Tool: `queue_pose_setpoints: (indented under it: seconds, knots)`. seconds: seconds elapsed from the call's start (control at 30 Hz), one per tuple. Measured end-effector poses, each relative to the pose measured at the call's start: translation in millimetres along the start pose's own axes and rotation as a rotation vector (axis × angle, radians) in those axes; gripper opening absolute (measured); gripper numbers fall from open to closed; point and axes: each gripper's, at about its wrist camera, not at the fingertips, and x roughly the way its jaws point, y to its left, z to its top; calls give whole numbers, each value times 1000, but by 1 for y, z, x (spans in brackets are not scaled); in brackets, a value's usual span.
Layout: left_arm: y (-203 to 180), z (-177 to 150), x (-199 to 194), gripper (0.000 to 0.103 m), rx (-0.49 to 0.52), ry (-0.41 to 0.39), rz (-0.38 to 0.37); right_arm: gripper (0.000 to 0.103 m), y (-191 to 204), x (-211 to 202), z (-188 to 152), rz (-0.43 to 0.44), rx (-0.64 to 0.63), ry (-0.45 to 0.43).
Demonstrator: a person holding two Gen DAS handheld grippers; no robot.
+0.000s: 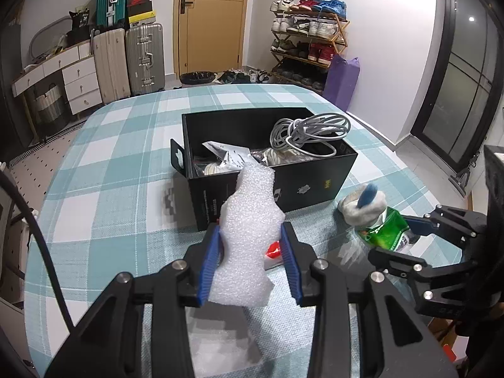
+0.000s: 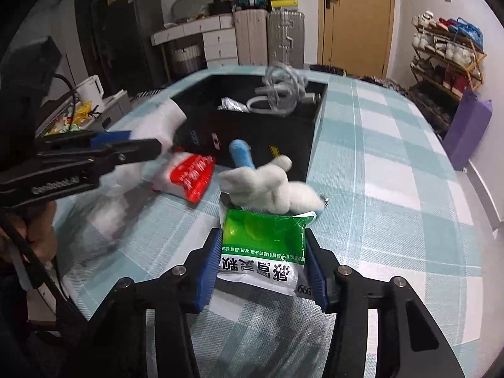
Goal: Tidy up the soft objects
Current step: 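Lift the foam and green sachet with both grippers over the black box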
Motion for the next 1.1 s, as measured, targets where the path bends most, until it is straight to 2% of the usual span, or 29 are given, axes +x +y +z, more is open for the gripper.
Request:
queue_pose_setpoints:
  seconds: [0.37, 0.7, 1.1]
  knots:
    - [2, 5, -13, 37, -3, -28, 13, 50, 14, -33, 17, -1, -34, -93]
    - [3, 25, -23, 37, 7, -72, 24, 50, 15, -53, 49, 8, -40, -193]
    - [0, 54, -15, 37, 25, -87, 29, 50, 14, -48, 92, 12, -53, -250]
